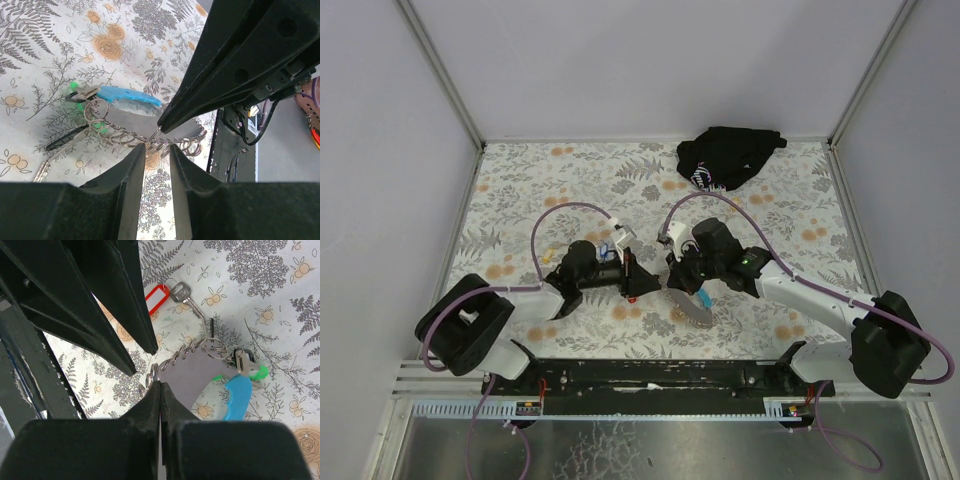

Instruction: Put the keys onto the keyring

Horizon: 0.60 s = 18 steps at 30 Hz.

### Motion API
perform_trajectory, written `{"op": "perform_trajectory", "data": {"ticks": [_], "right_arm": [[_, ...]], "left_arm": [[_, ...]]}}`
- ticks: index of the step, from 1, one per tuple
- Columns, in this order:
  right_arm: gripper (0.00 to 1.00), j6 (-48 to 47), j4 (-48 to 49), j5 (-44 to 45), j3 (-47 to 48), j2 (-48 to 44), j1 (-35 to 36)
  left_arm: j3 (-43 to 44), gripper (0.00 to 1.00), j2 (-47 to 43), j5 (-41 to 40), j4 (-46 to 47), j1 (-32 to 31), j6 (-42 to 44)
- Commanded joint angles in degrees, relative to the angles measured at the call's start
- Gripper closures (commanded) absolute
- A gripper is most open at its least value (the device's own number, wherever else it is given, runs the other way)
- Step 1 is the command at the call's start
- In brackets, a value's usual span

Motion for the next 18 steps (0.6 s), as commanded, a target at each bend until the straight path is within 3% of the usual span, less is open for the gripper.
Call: {"op": "perform_trajectory", "data": {"ticks": [1,18], "right_arm": [[1.0,-0.8,2.78,-1.99,0.23,-1.76,-0.2],[1.0,-0.97,3.53,-4.27,0.3,-1.51,-0.21]], "left_arm": [[2.41,0.75,1.44,3.47,4.77,0.04,2.38],[5.04,0.78,5.49,5.14,3.75,-1.31,4.08]]}}
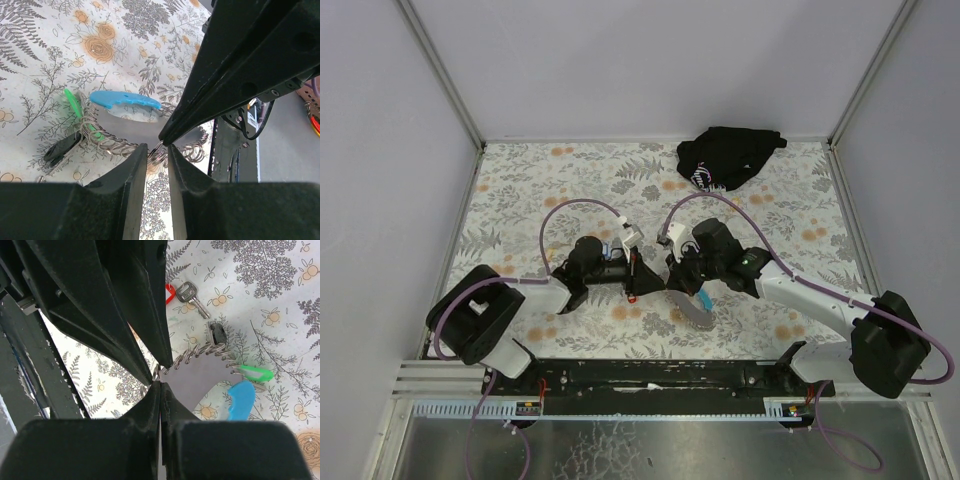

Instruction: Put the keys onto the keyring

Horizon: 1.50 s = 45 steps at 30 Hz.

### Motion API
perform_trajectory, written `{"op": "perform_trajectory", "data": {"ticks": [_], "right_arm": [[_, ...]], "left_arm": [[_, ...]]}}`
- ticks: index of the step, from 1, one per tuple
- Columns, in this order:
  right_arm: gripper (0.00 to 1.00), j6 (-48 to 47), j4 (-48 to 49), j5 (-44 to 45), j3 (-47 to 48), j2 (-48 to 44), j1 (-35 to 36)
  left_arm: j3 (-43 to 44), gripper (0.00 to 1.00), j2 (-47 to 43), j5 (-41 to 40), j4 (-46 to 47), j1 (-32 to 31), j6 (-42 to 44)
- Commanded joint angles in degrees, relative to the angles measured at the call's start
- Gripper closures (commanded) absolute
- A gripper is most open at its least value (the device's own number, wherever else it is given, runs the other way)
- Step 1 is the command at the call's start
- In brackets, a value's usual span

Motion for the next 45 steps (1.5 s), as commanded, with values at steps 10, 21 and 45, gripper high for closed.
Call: {"op": "perform_trajectory", "data": {"ticks": [10,21,45], "right_arm": [[1.0,-0.34,4.43,-0.87,-0.24,-3.86,-0.16],[0.76,5.18,12.93,-7.32,-5.76,-12.49,-4.44],[0.68,14.08,30.96,-23.79,-13.75,-11.57,-14.37]], "left_arm": [[1.1,1.0,-0.1,2.33,2.59,-1.15,3.02],[-3.9,1.0,-3.35,-2.52,14.92,-1.06,-4.48],[-3.82,1.0,-1.94,-8.35,30.56,-1.03,-12.59]]}}
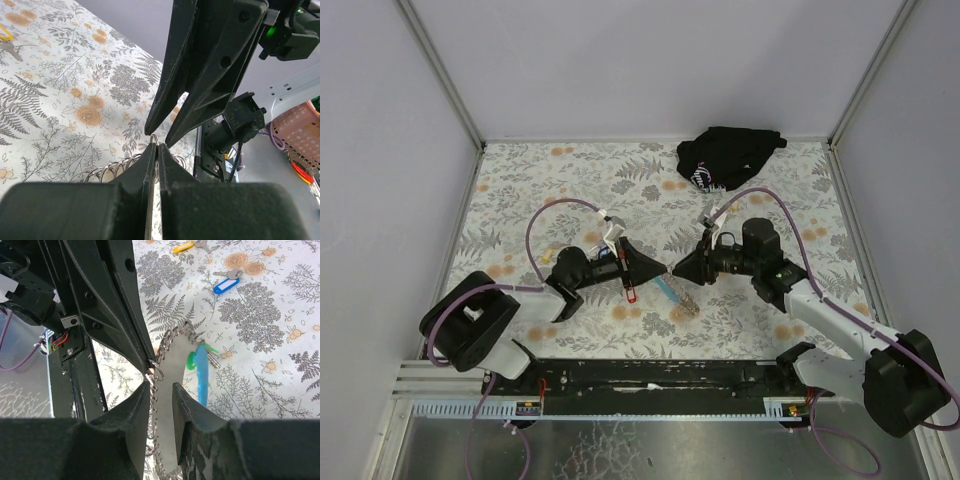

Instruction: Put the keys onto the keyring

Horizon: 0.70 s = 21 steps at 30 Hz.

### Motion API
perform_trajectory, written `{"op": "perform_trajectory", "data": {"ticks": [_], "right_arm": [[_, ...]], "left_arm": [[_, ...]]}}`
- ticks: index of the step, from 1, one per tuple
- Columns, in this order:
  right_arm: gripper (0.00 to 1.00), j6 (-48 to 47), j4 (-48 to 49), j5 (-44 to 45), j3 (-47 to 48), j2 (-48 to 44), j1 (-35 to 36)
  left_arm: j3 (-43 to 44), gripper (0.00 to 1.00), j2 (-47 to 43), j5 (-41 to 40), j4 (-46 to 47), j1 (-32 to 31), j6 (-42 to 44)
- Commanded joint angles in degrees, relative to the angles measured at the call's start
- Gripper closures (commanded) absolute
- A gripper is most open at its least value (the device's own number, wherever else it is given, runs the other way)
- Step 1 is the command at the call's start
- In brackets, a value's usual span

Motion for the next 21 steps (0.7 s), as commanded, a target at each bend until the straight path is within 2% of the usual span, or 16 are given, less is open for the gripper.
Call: {"op": "perform_trajectory", "data": {"ticks": [1,17,21], "right_arm": [[0.68,2.15,7.58,-4.18,-0.73,1.04,-0.48],[0.75,3.94,16.21,-6.27,-2.7,4.8,-1.13],[0.82,4.53,18.1,-7.61,-2.98,5.24,-1.19]], "left_arm": [[0.9,1.0,1.25,-0.7,9.05,-0.28,-1.88],[1.5,1.0,2.92,1.15,11.66,-0.47,-3.7],[1.66,1.0,3.44,1.66,11.76,-0.64,-3.77]]}}
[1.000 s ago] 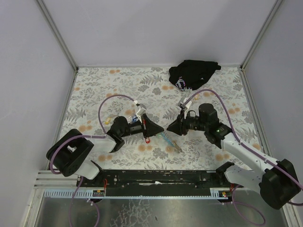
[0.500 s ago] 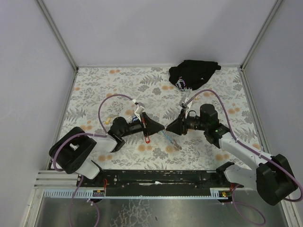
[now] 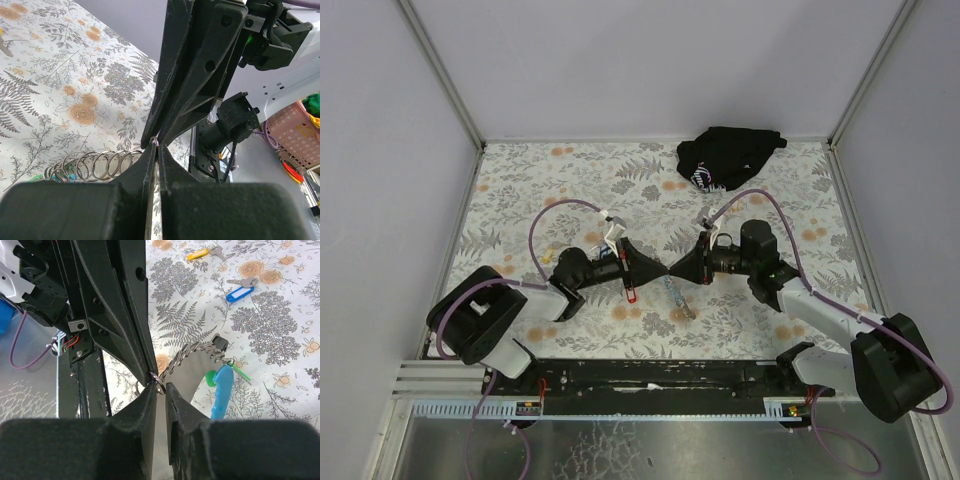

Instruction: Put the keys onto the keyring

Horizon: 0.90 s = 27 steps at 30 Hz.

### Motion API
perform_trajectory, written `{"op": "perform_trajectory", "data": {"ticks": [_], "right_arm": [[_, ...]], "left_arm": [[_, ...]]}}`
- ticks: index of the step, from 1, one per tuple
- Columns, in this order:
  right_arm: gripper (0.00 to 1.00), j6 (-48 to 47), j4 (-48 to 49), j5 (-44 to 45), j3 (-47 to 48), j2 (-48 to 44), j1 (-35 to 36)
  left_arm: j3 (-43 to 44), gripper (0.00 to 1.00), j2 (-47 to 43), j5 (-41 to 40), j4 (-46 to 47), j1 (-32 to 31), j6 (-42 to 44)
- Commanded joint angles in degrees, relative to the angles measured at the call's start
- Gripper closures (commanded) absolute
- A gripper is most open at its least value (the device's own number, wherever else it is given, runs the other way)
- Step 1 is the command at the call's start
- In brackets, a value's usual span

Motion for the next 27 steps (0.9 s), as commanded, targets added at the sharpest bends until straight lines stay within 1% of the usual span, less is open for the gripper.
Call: {"op": "perform_trajectory", "data": {"ticks": [1,3,5,6,9,11,14,17,19,22,27], "right_arm": [[0.85,1.02,5.67,-3.03,0.15,0.12,-0.42],[0.91,0.92,5.29,-3.9,0.51,-0.17,-0.39],[0.99,-0.15,2.65,-3.92,1.44,-0.91,-0.4],[1.0,-0.99,0.46,-3.42,2.18,-1.46,-0.44],[1.0,-5.06,-10.64,-0.54,6.1,-2.99,-0.39],[1.0,-7.45,-18.08,1.33,9.45,-3.67,-0.4],[1.0,-9.36,-27.06,4.48,14.08,-2.98,-0.31],[1.0,-10.87,-35.21,7.64,18.99,-1.35,0.44],[1.0,-12.93,-41.95,11.76,22.52,-0.14,2.08],[1.0,-16.15,-51.24,22.32,29.41,2.66,6.36],[1.0,-18.75,-62.23,30.59,38.48,9.11,9.93]], "left_arm": [[1.64,1.0,0.67,0.97,7.64,-0.7,-0.79],[1.62,1.0,0.97,0.88,7.48,-0.65,-0.8],[1.8,0.97,0.73,0.69,6.11,-0.66,-0.02],[1.92,0.95,0.29,0.37,4.44,-0.65,0.85],[2.33,0.91,-2.09,-0.98,-2.92,-0.61,5.34],[2.45,0.87,-3.87,-1.94,-6.86,-0.58,7.67],[2.27,0.81,-6.16,-3.5,-10.51,-0.56,9.83],[1.78,0.74,-7.95,-5.06,-12.45,-0.36,11.15],[1.78,0.7,-8.91,-5.33,-13.93,-0.09,12.15],[1.59,0.67,-9.77,-5.53,-15.17,0.75,13.27],[1.57,0.63,-9.14,-2.89,-14.41,2.26,13.0]]}}
